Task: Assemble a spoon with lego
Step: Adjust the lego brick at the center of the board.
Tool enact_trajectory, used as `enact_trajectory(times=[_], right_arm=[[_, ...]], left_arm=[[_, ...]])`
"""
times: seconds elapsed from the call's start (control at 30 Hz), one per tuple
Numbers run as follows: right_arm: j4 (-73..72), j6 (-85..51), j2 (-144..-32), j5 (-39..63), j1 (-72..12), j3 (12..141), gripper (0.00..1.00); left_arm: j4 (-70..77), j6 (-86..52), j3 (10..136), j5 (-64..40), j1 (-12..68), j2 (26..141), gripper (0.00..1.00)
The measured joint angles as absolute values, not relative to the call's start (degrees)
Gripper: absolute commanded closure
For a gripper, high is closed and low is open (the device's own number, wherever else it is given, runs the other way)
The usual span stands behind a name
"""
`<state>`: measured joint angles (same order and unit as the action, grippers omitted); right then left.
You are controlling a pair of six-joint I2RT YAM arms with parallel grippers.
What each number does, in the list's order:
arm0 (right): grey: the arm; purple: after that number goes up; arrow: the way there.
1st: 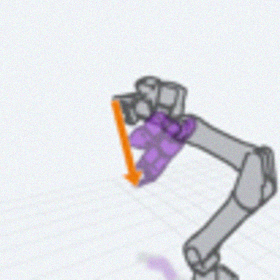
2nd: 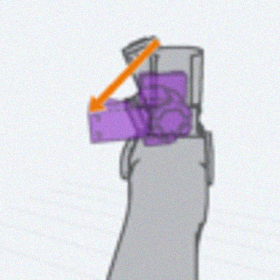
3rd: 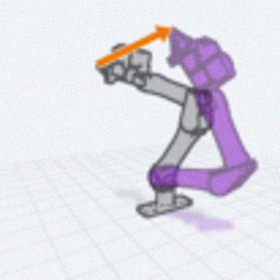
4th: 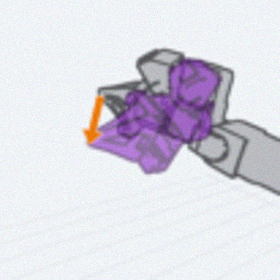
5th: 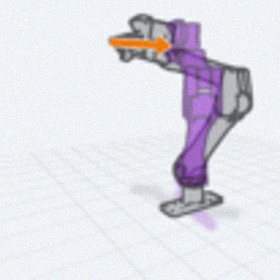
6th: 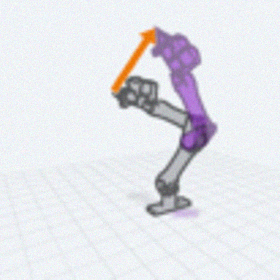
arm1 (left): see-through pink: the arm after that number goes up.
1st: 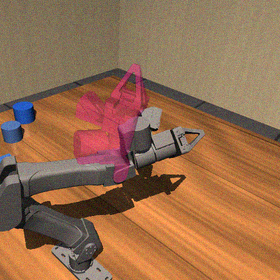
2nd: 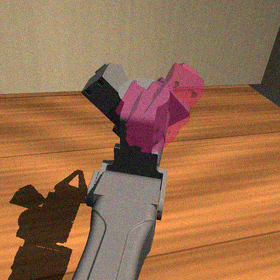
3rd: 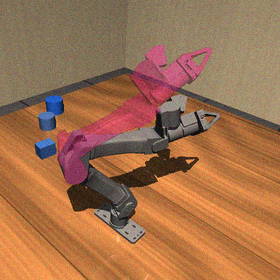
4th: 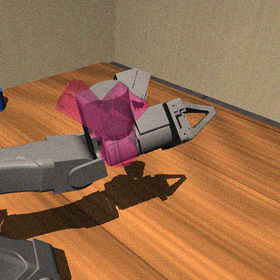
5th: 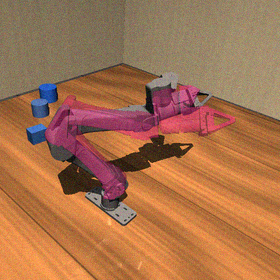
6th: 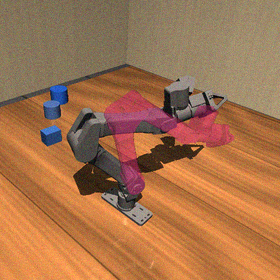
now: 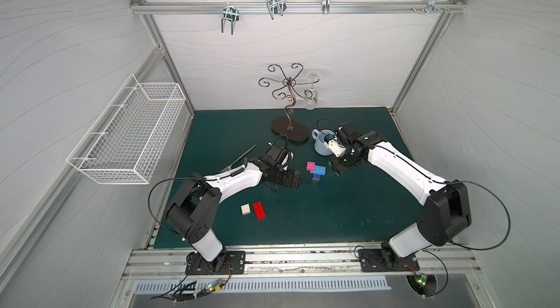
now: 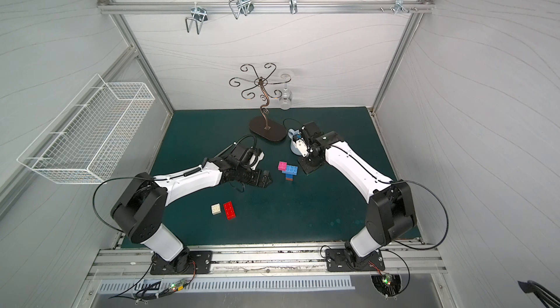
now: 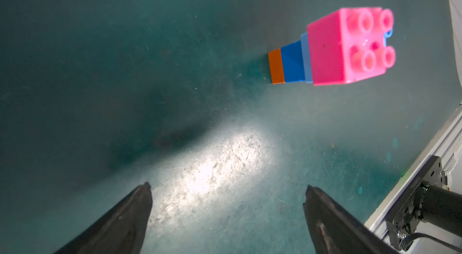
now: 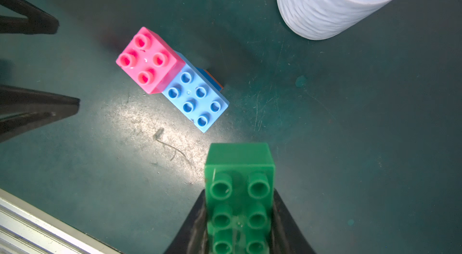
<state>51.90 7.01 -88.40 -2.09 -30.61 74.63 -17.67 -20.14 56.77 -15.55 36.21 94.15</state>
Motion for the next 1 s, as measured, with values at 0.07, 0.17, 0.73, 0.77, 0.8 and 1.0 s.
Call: enact_trajectory(times=[0.07, 0.17, 0.73, 0.77, 0.8, 1.0], right_arm=[[51.9, 7.0, -88.5, -2.1, -30.6, 74.6, 0.77], [51.9, 7.1, -88.9, -2.1, -30.6, 74.6, 0.77], [51.9, 7.6, -91.7, -1.5, -30.4, 74.8, 0.77], [51.9, 7.7, -91.7, -1.4, -30.4, 74.7, 0.77], [51.9, 7.9, -91.7, -1.2, -30.3, 74.8, 0.77], [51.9, 9.3, -91.7, 0.1, -30.3, 74.8, 0.76]], left_arm=[[-17.6, -20.0, 57.3, -16.1, 36.4, 95.2, 0.00], [-17.5, -19.6, 58.5, -16.9, 36.5, 97.2, 0.00], [-22.3, -17.5, 71.7, -18.4, 36.9, 110.1, 0.00], [-22.6, -17.4, 72.3, -18.4, 36.9, 110.7, 0.00], [-22.7, -17.3, 72.6, -18.4, 36.9, 111.0, 0.00], [-24.2, -16.9, 74.1, -18.3, 36.6, 112.0, 0.00]])
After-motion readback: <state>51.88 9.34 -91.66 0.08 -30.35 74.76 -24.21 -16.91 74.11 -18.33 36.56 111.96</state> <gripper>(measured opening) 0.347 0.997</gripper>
